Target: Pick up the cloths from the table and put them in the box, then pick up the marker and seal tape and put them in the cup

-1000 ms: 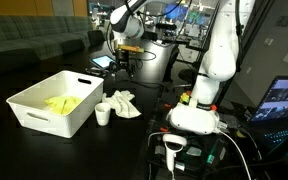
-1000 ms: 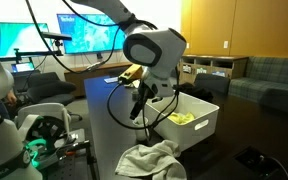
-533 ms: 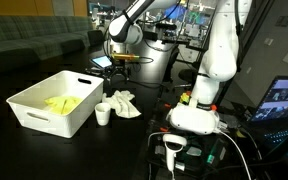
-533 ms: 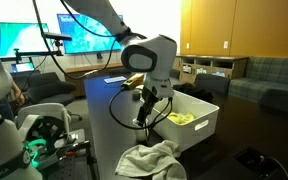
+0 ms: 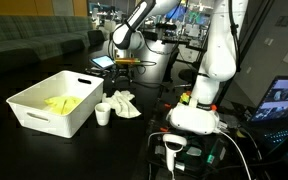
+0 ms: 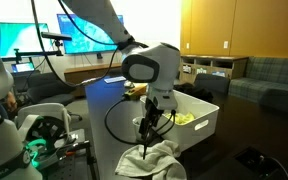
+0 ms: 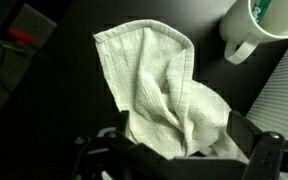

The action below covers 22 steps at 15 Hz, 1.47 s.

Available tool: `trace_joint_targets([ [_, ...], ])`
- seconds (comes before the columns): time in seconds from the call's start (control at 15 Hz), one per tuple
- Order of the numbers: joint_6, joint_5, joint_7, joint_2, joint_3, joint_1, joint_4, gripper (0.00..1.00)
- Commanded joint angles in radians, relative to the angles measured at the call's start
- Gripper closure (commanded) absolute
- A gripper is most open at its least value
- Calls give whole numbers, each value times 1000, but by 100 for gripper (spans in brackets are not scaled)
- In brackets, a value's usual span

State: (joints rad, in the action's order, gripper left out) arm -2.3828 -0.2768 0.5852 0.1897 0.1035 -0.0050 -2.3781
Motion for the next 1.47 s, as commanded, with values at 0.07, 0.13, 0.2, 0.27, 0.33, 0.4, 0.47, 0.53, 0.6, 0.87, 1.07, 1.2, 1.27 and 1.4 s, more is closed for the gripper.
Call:
trace_joint_targets([
  [0.07, -55, 71, 97, 59, 43, -16, 9, 0],
  [0.13, -62, 75, 102, 78, 49, -18, 15, 0],
  [0.2, -65, 80, 105, 98, 54, -19, 23, 0],
  [0.27, -70, 88, 119, 120, 58, -16, 31, 0],
  [0.33, -76, 93, 124, 140, 62, -14, 38, 0],
  [0.4, -85, 93, 127, 159, 64, -13, 46, 0],
  [0.47, -93, 95, 137, 181, 67, -11, 57, 0],
  [0.53, -99, 97, 144, 200, 70, -9, 67, 0],
  [0.6, -108, 94, 146, 223, 73, -11, 83, 0],
  [0.87, -127, 98, 165, 293, 91, -6, 143, 0],
  [1.07, -128, 104, 167, 344, 101, -3, 198, 0],
  [1.2, -120, 102, 144, 373, 95, -9, 235, 0],
  [1.27, -120, 100, 130, 381, 90, -12, 245, 0],
  [1.4, -124, 88, 88, 389, 75, -25, 251, 0],
])
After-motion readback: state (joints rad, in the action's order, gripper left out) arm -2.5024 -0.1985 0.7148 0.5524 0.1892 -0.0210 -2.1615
